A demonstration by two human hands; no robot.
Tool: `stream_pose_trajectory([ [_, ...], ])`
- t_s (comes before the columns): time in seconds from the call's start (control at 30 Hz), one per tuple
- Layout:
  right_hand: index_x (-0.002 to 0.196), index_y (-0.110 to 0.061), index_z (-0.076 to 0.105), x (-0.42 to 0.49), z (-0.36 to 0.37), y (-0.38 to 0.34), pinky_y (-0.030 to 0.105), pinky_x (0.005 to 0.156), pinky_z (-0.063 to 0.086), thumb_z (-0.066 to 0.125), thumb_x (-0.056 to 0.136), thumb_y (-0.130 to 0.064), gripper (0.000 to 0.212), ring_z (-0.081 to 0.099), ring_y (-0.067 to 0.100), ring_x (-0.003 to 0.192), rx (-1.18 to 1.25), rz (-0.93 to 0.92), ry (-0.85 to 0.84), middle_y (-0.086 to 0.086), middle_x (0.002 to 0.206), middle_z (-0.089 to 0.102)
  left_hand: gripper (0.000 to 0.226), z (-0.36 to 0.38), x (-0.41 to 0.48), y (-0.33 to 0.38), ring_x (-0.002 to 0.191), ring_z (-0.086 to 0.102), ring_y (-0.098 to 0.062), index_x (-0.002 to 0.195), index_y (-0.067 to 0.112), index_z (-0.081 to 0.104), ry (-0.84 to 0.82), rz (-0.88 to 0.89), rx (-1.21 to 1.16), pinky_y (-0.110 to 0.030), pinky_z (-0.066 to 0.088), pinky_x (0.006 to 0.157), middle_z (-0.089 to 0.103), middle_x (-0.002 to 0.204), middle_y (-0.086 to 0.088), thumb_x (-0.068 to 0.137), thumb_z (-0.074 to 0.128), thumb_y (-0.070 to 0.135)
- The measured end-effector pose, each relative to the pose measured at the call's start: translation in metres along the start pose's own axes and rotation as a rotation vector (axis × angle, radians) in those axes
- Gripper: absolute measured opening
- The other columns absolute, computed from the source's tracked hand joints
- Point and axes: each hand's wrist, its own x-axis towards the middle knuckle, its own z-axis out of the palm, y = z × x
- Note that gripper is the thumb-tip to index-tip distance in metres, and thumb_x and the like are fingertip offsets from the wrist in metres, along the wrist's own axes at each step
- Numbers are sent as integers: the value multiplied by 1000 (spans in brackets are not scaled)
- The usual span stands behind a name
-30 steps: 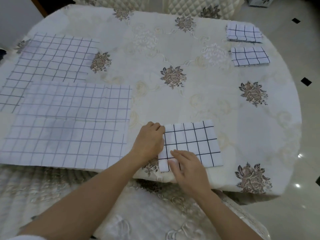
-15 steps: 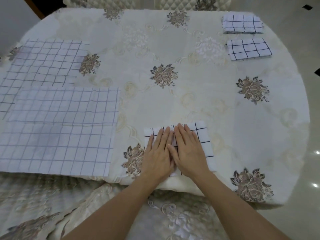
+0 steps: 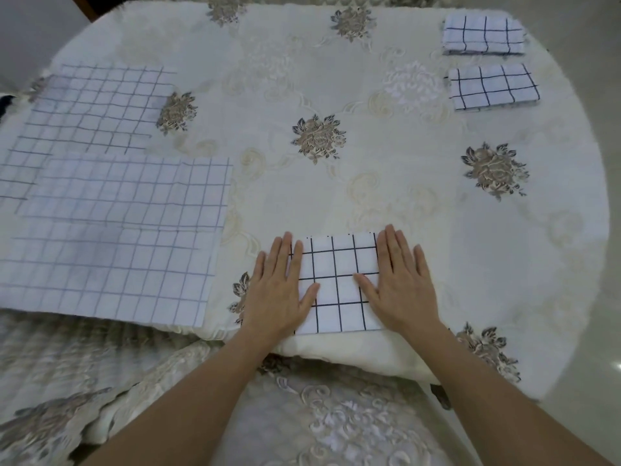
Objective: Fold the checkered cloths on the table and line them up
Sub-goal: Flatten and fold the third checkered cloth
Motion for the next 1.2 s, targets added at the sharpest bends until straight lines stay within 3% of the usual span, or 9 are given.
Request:
stream_pose_trajectory([
  [0.1,159,-9,2,0,-2,-3,48,124,7,7,97,-69,87,-3,20,154,4,9,-9,7,167,-3,80,-10,1,13,154,-5,-25,159,8,2,47,-37,-16,-51,12,123,-5,167,-13,98,27,54],
  [0.17,159,-8,4,1,-1,-5,49,124,8,8,96,-70,88,-2,21,154,14,19,0,8,167,0,79,-13,0,28,154,-4,-24,159,8,3,79,48,-35,-50,10,124,-4,167,-10,99,33,50],
  [0.27,159,-8,5,1,1,-2,48,124,9,7,96,-70,88,0,21,154,4,4,13,8,167,0,76,-3,-6,37,154,-3,-20,160,12,3,49,180,-21,-49,17,123,-3,168,-5,102,28,54],
  [0.53,158,-5,5,-7,-11,-8,55,123,10,16,98,-66,87,0,28,154,53,169,39,13,167,3,75,7,-11,23,154,-8,-22,160,14,1,26,173,-12,-48,12,124,-5,168,-5,102,21,58],
  [0.67,158,-7,4,-25,-7,-62,49,124,10,14,100,-64,82,-2,24,154,120,-96,52,10,167,1,73,8,-12,25,154,-7,-21,160,13,4,3,151,-16,-49,14,123,-5,168,-5,101,15,54],
  [0.73,159,-9,6,-32,2,-69,48,123,14,11,99,-67,84,-3,20,154,129,-85,15,7,167,1,73,8,-11,26,154,-7,-22,160,13,6,0,152,-19,-49,15,123,-4,168,-5,101,18,55],
  [1.0,159,-8,5,-47,2,3,49,123,13,24,97,-67,88,4,22,154,34,60,25,8,167,3,82,2,-19,-10,153,-12,-28,160,19,-1,14,149,-4,-45,4,124,-13,166,-10,98,25,67],
  [1.07,159,-8,6,-47,0,8,49,123,13,24,97,-67,88,5,23,154,23,61,6,8,167,4,83,1,-17,-19,154,-4,-27,160,19,9,19,166,-24,-44,6,124,-4,167,-10,96,29,69],
  [1.2,159,-8,9,-45,-5,6,47,124,12,17,96,-69,88,6,23,154,42,77,-29,7,167,5,62,-17,-2,-29,133,44,-31,135,22,56,124,202,-40,-53,29,113,47,148,-7,88,44,61],
])
